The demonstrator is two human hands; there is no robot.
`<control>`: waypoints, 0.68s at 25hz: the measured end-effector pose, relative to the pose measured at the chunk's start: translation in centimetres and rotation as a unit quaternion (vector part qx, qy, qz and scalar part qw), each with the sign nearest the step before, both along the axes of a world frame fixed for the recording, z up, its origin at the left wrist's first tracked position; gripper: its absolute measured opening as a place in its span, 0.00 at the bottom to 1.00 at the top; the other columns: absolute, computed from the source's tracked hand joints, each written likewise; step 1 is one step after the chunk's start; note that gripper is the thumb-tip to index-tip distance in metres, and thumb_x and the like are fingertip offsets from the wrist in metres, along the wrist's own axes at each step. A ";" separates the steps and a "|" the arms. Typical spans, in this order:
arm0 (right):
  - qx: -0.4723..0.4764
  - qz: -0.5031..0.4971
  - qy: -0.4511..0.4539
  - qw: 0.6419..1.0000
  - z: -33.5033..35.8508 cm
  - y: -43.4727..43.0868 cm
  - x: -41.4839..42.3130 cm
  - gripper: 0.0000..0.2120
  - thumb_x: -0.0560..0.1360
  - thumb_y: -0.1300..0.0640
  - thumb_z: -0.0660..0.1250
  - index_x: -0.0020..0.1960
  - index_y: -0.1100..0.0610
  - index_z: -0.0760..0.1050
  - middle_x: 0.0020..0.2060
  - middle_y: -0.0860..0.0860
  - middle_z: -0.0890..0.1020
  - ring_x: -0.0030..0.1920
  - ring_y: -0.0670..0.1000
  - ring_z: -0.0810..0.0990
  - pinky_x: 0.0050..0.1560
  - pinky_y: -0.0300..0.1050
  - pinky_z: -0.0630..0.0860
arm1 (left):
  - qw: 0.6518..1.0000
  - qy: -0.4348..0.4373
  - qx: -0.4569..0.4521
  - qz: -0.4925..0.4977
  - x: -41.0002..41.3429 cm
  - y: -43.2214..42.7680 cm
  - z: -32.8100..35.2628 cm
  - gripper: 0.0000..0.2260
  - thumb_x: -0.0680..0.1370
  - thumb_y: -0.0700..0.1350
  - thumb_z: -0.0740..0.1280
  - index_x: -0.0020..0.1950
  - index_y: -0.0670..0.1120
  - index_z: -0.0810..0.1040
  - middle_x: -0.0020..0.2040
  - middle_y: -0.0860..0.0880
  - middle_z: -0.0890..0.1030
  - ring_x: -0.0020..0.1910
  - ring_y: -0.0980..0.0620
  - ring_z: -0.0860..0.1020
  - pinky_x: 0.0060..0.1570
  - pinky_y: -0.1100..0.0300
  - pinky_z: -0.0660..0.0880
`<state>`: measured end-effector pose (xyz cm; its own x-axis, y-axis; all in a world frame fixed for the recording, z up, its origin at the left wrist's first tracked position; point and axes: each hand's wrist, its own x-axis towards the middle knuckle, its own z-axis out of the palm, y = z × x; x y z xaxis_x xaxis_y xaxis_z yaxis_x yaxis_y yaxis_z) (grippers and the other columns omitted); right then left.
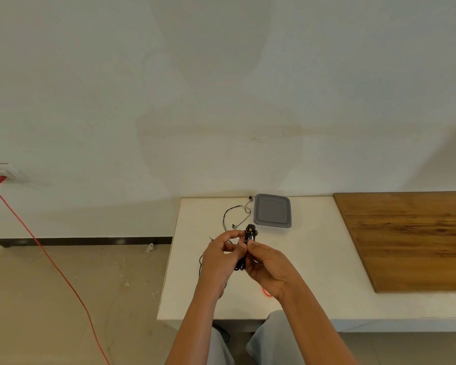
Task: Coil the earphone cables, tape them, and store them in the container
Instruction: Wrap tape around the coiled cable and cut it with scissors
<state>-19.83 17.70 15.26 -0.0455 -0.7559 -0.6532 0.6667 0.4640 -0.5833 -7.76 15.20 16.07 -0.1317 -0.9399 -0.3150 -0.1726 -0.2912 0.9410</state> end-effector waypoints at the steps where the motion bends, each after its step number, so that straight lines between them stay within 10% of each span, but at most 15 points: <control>1: 0.003 0.002 -0.015 1.000 0.0 0.0 -0.1 0.07 0.76 0.64 0.66 0.52 0.64 0.81 0.41 0.57 0.84 0.40 0.51 0.79 0.42 0.42 0.80 | 1.000 -0.009 -0.004 -0.005 0.0 0.0 0.0 0.10 0.76 0.43 0.70 0.52 0.58 0.80 0.42 0.46 0.83 0.42 0.52 0.83 0.37 0.65 0.78; 9: -0.013 0.011 -0.028 0.999 -0.3 -0.4 -0.2 0.08 0.78 0.65 0.62 0.48 0.63 0.80 0.37 0.56 0.83 0.39 0.50 0.78 0.39 0.42 0.79 | 0.996 -0.056 -0.051 0.037 -0.3 0.2 -0.7 0.04 0.74 0.44 0.73 0.47 0.50 0.81 0.44 0.51 0.83 0.45 0.55 0.82 0.38 0.68 0.77; 17: -0.082 0.051 0.262 0.960 -0.4 -0.2 0.4 0.14 0.81 0.58 0.59 0.43 0.52 0.81 0.37 0.50 0.85 0.42 0.48 0.82 0.45 0.39 0.77 | 0.994 0.006 -0.080 0.068 -0.7 0.5 -0.9 0.03 0.73 0.44 0.73 0.45 0.51 0.85 0.38 0.53 0.86 0.40 0.55 0.84 0.43 0.62 0.81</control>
<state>-19.40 17.46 14.89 -0.2558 -0.8644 -0.4329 0.2169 0.3851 -0.8970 -8.43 15.69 15.16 -0.0021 -0.9871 -0.1602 -0.1306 -0.1586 0.9787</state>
